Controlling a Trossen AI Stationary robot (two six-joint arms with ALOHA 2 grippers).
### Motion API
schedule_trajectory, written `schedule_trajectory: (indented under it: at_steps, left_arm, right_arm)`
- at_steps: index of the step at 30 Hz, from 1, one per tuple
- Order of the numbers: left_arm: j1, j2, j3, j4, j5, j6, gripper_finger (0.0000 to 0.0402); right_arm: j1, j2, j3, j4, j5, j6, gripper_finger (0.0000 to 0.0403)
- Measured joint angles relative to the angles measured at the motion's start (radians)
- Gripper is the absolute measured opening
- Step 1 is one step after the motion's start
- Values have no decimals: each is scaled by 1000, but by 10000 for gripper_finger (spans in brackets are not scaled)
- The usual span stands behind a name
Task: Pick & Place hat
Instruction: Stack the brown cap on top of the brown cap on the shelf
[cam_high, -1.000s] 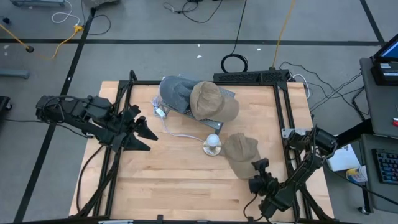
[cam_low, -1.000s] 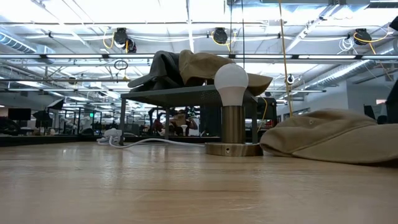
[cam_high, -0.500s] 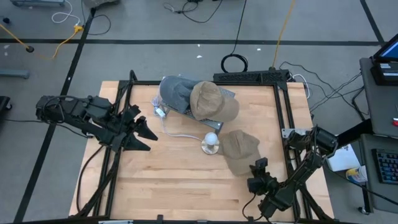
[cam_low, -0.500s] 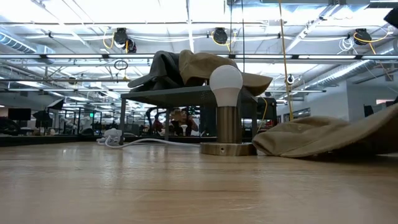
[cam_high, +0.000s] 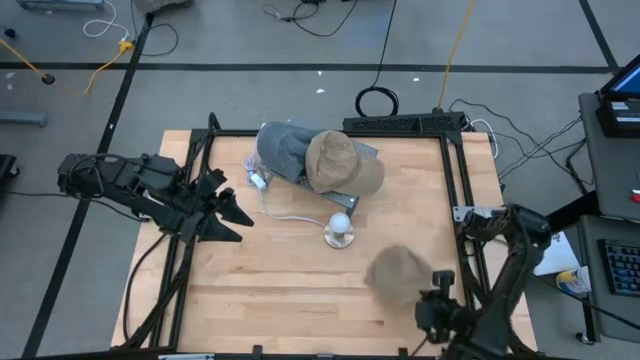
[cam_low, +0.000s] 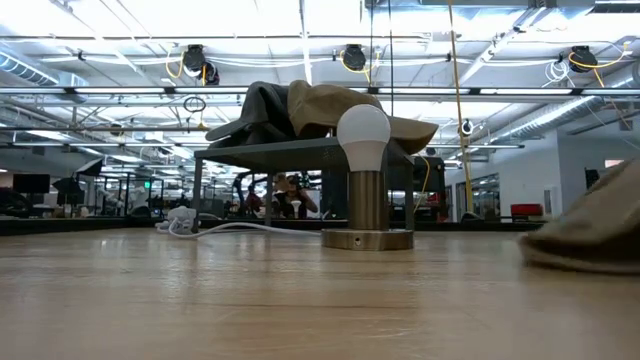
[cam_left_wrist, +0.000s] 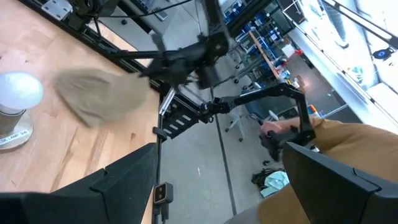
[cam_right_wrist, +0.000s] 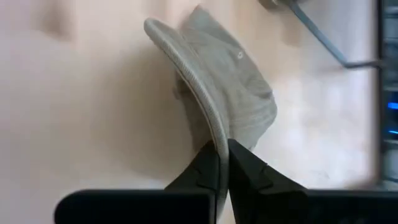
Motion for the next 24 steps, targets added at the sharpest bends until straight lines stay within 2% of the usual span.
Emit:
schedule_trajectory:
  at_steps: [4, 7, 17, 24]
  left_arm:
    - [0, 0, 0, -9, 12, 3, 349]
    - [0, 0, 0, -8, 44, 13, 349]
    - [0, 0, 0, -8, 61, 4, 349]
    - [0, 0, 0, -7, 108, 163, 349]
  right_arm:
    - [6, -49, 98, 50, 27, 42, 5]
    - [5, -100, 140, 113, 90, 83, 5]
    - [-13, -264, 146, 374, 339, 110, 5]
    - [-80, -337, 146, 582, 420, 109, 5]
